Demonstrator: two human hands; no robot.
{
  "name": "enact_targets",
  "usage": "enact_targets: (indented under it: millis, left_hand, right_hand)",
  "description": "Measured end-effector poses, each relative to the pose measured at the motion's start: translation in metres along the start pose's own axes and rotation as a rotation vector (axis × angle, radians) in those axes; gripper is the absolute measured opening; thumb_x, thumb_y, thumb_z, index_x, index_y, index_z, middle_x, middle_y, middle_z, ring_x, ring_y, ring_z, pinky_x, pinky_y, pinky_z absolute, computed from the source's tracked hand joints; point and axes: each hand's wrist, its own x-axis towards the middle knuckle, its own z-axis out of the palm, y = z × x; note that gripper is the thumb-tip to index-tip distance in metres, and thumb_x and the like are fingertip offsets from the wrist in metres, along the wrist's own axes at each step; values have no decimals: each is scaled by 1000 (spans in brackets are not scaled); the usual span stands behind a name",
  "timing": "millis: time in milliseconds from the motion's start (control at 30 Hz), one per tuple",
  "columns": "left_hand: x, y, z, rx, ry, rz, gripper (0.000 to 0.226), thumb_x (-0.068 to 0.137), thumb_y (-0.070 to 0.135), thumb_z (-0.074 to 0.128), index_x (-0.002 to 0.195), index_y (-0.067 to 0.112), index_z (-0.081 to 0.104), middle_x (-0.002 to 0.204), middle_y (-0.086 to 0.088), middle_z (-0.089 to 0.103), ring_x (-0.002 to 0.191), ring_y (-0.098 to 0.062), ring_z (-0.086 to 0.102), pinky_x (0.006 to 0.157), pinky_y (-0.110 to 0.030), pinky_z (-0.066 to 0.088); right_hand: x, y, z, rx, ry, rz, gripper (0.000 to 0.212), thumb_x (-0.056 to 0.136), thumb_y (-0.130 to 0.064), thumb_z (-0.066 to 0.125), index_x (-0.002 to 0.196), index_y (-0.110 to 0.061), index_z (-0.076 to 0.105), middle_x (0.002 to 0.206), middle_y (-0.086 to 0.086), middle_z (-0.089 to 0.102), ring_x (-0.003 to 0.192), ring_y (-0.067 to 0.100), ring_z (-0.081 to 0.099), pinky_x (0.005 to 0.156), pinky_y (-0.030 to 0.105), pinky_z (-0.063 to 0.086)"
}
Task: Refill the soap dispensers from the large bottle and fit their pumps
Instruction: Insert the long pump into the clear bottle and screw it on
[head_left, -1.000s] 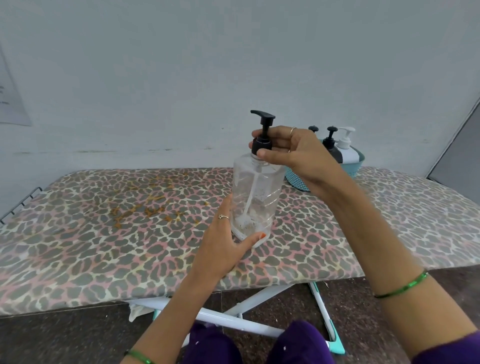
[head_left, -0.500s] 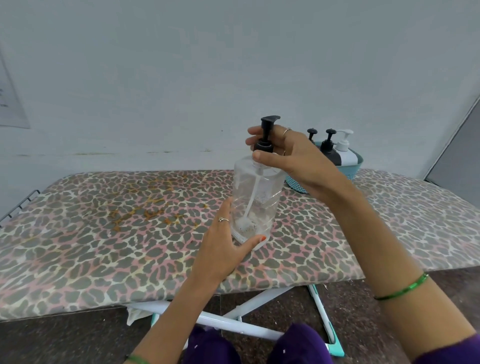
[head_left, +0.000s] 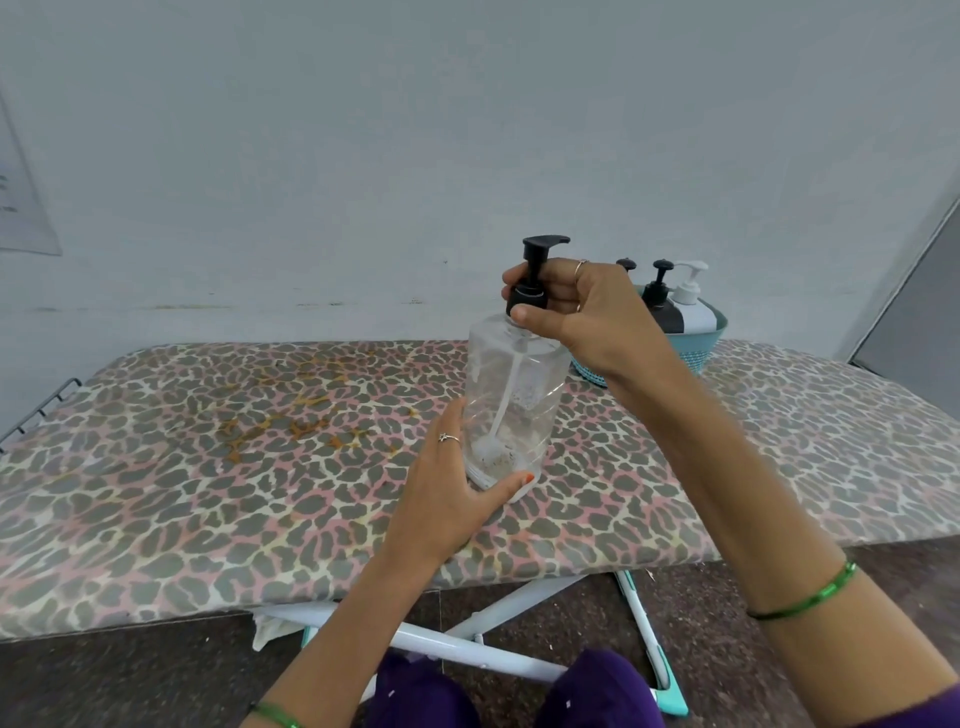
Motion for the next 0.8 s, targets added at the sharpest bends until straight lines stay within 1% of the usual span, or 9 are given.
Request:
enact_targets:
  millis: [167, 300, 367, 467, 500, 567, 667, 733, 800]
  left_hand:
    - [0, 1, 0, 12, -3, -4, 103, 71, 72, 65, 151, 25, 19, 150, 0, 41, 137, -16, 41, 111, -43, 40]
    - [-1, 1, 0, -1, -1, -8, 102, 71, 72, 64, 150, 27, 19, 150, 3, 40, 136, -15, 41, 110, -42, 41]
    - [-1, 2, -1, -3, -2, -7, 103, 71, 71, 66, 151, 28, 18, 149, 3, 41, 135, -14, 42, 110, -41, 41]
    - [-3, 4, -3, -21, 2, -2, 102, 72, 64, 71, 151, 27, 18, 147, 7, 41, 132, -11, 43, 109, -33, 40]
    - [-4, 6, -3, -35, 4, -6, 100, 73, 61, 73, 151, 27, 20, 146, 10, 41, 130, -8, 43, 107, -29, 39]
    - [-4, 5, -2, -33, 10, 7, 98, 74, 58, 74, 151, 28, 21, 148, 10, 39, 132, -8, 42, 109, -31, 39]
    - [-3, 1, -1, -10, -3, 35, 101, 75, 58, 74, 153, 26, 19, 154, 6, 37, 139, -10, 38, 113, -38, 38]
    - [-3, 1, -1, -17, -8, 59, 99, 76, 55, 74, 153, 27, 20, 154, 9, 35, 139, -6, 37, 114, -34, 36]
    - [-2, 3, -2, -20, -5, 77, 96, 76, 54, 76, 152, 29, 22, 153, 14, 31, 139, -2, 33, 114, -26, 32]
  right_hand:
    - [-2, 0, 9, -97, 71, -12, 25, 85, 1, 67, 106, -13, 67, 99, 3, 71, 96, 9, 68, 92, 20, 52]
    - [-5, -1, 12, -220, 95, -12, 29, 90, -11, 66, 118, -17, 63, 106, -7, 67, 104, 3, 63, 97, 18, 46]
    - [-11, 2, 13, -304, 109, -30, 41, 91, -24, 64, 131, -19, 55, 119, -9, 64, 115, 2, 56, 102, 18, 38]
    - [-29, 15, 20, -351, 69, 42, 78, 85, -48, 64, 149, -23, 27, 146, -6, 43, 132, 8, 40, 99, 18, 27]
    - [-38, 21, 23, -347, 56, 73, 89, 82, -52, 66, 152, -24, 18, 147, -9, 38, 132, 8, 38, 97, 18, 25]
    - [-54, 35, 30, -299, 69, 114, 100, 78, -51, 71, 152, -26, 9, 135, -16, 36, 124, 2, 36, 95, 15, 26]
    - [-66, 59, 38, -159, 181, 168, 98, 76, -41, 78, 149, -25, 14, 135, -7, 48, 126, 12, 47, 100, 25, 39]
    - [-66, 67, 41, -126, 194, 201, 85, 75, -35, 81, 142, -23, 29, 122, -8, 55, 120, 13, 54, 92, 23, 43]
    - [-64, 72, 41, -114, 200, 210, 79, 70, -37, 83, 135, -23, 40, 119, -10, 58, 114, 11, 57, 93, 27, 47]
